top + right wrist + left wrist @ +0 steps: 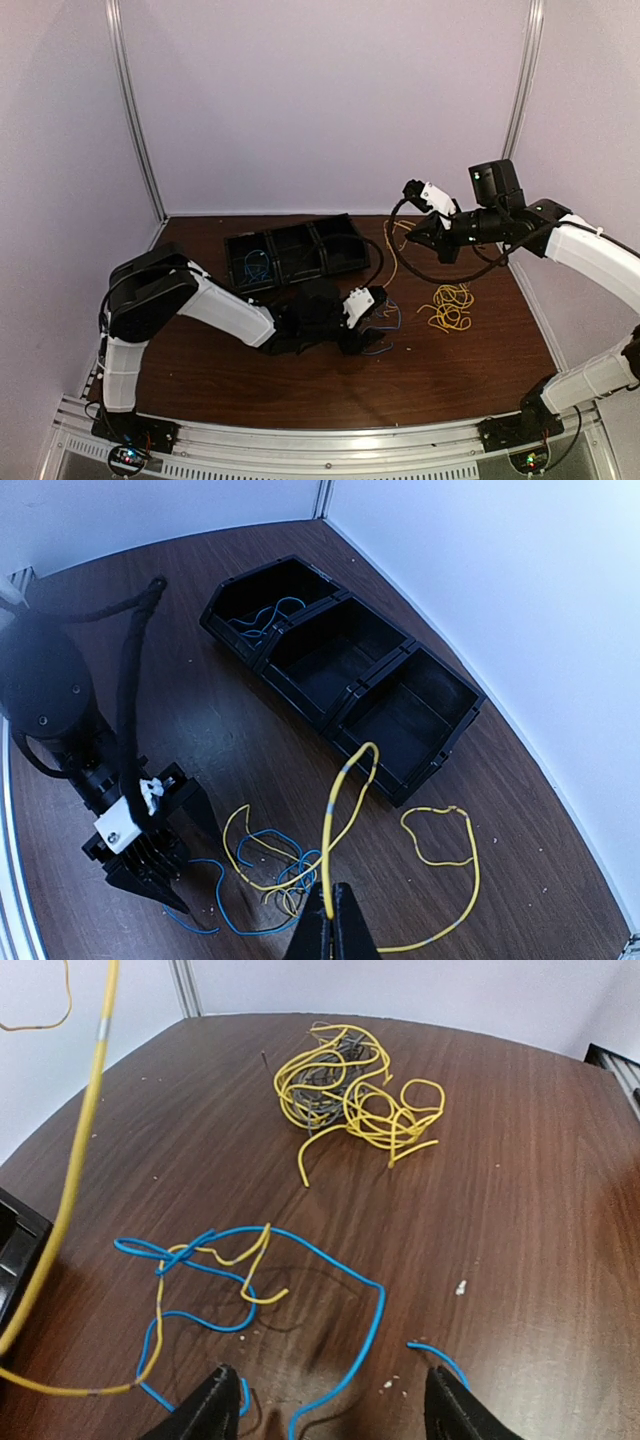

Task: Untangle the cables

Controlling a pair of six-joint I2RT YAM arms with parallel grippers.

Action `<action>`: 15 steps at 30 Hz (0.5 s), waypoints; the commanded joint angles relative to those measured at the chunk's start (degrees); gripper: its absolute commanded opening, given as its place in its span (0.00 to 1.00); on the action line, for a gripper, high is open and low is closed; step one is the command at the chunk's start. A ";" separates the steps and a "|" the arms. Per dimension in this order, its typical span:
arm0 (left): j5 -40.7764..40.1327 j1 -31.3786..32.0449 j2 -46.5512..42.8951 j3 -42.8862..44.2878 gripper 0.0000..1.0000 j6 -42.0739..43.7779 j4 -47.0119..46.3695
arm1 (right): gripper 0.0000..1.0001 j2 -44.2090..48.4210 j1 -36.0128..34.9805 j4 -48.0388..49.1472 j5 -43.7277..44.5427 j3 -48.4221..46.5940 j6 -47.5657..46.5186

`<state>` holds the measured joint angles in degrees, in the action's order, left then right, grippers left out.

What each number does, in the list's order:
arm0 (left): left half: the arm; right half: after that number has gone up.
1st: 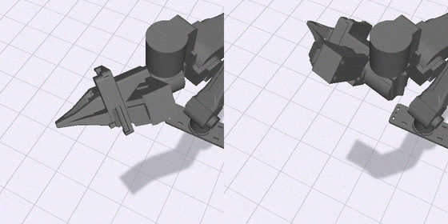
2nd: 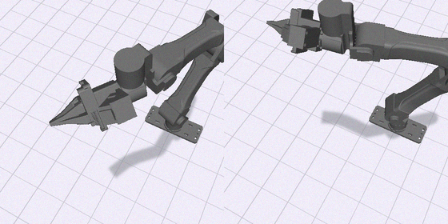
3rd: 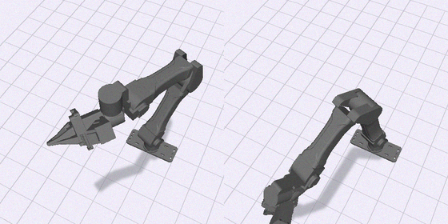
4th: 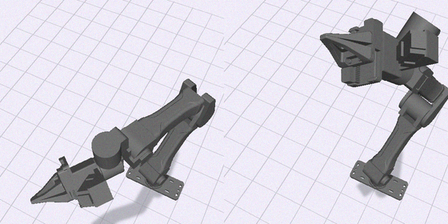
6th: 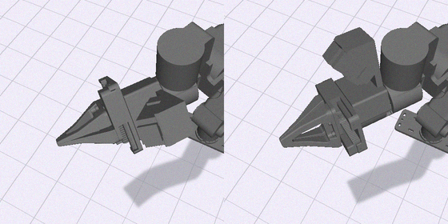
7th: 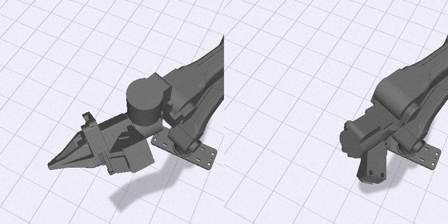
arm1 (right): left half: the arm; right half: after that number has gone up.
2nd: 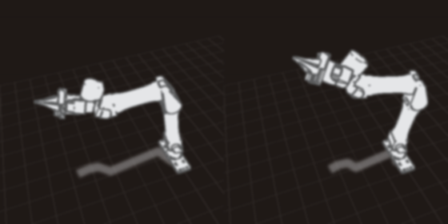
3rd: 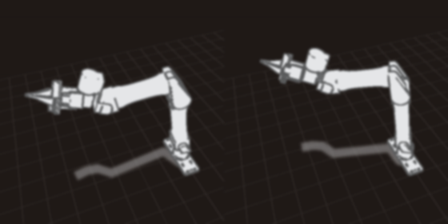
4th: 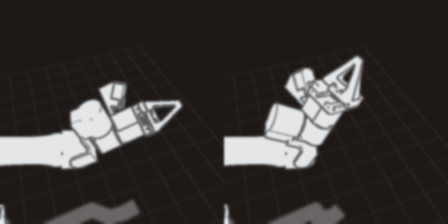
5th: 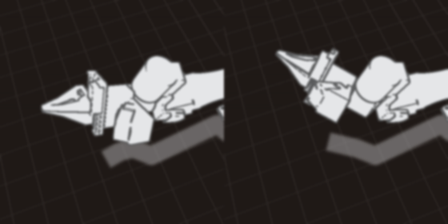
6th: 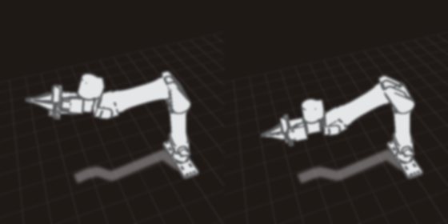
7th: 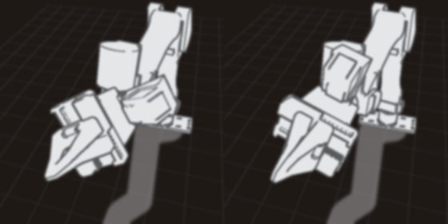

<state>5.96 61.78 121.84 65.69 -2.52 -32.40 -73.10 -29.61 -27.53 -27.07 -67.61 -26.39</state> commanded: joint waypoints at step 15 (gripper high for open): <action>-8.24 1.48 9.95 12.87 0.25 13.25 8.38 | 0.00 -0.38 0.83 2.01 -0.42 0.58 1.75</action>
<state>-0.62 62.39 131.22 76.97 7.46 -26.33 -73.54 -29.47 -27.16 -27.40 -67.59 -25.23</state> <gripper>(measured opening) 0.300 0.008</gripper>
